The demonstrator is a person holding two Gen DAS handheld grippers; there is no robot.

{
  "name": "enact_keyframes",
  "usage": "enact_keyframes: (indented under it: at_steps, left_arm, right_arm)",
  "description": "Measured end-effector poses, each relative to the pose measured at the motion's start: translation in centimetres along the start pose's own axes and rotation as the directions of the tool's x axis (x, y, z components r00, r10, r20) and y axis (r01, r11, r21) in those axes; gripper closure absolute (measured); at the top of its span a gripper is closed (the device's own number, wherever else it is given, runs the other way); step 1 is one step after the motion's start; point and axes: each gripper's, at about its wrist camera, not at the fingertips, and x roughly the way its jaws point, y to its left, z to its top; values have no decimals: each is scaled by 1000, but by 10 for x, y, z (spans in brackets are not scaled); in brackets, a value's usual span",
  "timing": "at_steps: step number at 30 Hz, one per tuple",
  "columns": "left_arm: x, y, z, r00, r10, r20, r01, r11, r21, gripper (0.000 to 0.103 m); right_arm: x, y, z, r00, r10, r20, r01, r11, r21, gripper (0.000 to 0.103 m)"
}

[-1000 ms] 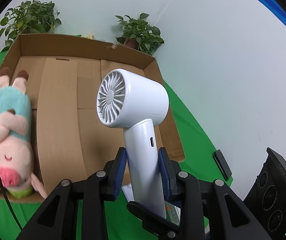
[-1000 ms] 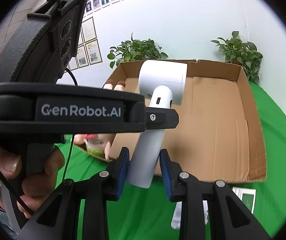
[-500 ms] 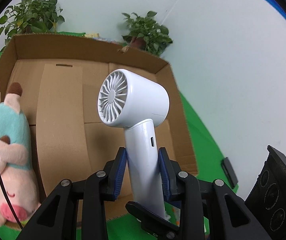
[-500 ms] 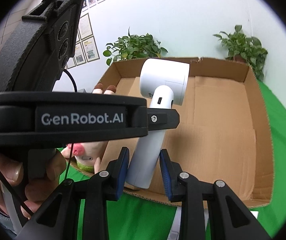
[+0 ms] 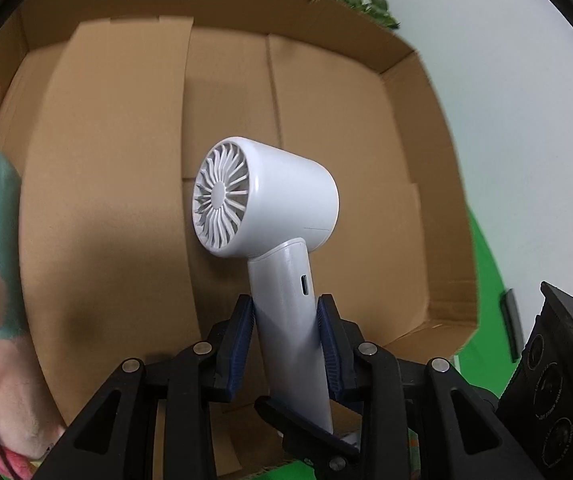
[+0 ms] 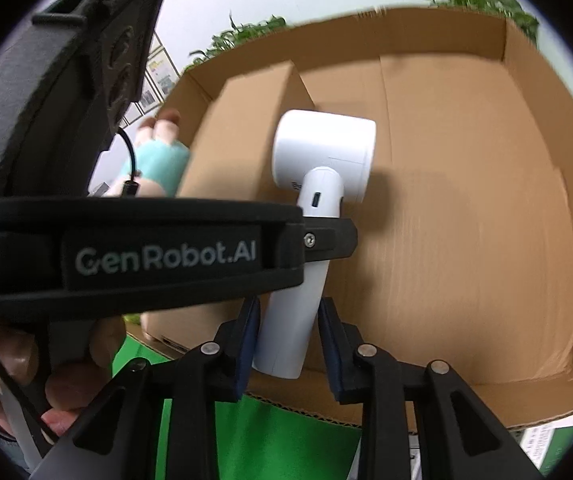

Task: Organize objects
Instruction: 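Lower the hair dryer into the open box beside the brown box, then open the left gripper and withdraw both tools from the box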

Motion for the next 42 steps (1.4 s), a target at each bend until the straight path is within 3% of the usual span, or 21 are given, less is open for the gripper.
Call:
enact_keyframes:
  at_steps: [8, 12, 14, 17, 18, 19, 21, 22, 23, 24, 26, 27, 32, 33, 37, 42]
  left_arm:
    - [-15, 13, -9, 1000, -13, -4, 13, 999, -30, 74]
    - [-31, 17, -22, 999, -39, 26, 39, 999, -30, 74]
    - [-42, 20, -29, 998, -17, 55, 18, 999, -27, 73]
    - [-61, 23, -38, 995, -34, 97, 36, 999, -20, 68]
    - [-71, 23, -43, 992, -11, 130, 11, 1000, -2, 67]
    - [-82, 22, -49, 985, 14, 170, -18, 1000, 19, 65]
    - [-102, 19, -61, 962, 82, 259, -95, 995, 41, 51]
    - [-112, 17, -67, 947, 119, 298, -137, 990, 41, 36]
    - [-124, 13, -77, 918, 165, 361, -190, 981, 36, 26]
    - [-134, 10, -84, 895, 188, 405, -220, 975, 34, 22]
    - [-148, 2, -100, 845, 240, 479, -288, 957, 29, 7]
    - [-154, -3, -109, 822, 264, 505, -319, 947, 25, 5]
    - [-162, -20, -144, 752, 360, 553, -436, 900, 6, 2]
    - [-161, -21, -151, 742, 386, 549, -456, 890, -9, 2]
    - [-157, -24, -164, 743, 433, 511, -483, 875, -39, 2]
    - [-159, -31, -174, 725, 454, 518, -506, 861, -47, 2]
  right_arm:
    - [10, 5, -9, 999, -29, -16, 29, 999, -22, 78]
    - [3, 10, -15, 1000, -26, 9, 26, 999, -39, 74]
    - [-5, 11, -18, 999, -24, 27, 24, 1000, -17, 72]
    - [-24, 12, -25, 996, -50, 73, 50, 999, -1, 39]
    - [-31, 12, -30, 993, -64, 98, 63, 998, 6, 21]
    - [-41, 13, -36, 988, -78, 130, 77, 997, 14, 17]
    - [-58, 17, -49, 978, -117, 174, 114, 993, 27, 14]
    - [-65, 18, -54, 972, -135, 190, 132, 991, 29, 6]
    - [-73, 21, -59, 967, -149, 208, 147, 989, 26, 3]
    - [-80, 21, -60, 960, -160, 229, 160, 987, 20, 0]
    - [-92, 23, -64, 945, -180, 272, 185, 983, 9, 0]
    - [-95, 23, -56, 940, -185, 286, 192, 981, 3, 0]
    - [-112, 27, -63, 922, -213, 322, 228, 974, -9, 0]
    - [-114, 29, -63, 919, -218, 327, 235, 972, -12, 0]
    - [-116, 32, -63, 910, -235, 341, 259, 965, -27, 0]
    - [-117, 28, -74, 920, -242, 309, 261, 965, -19, 0]
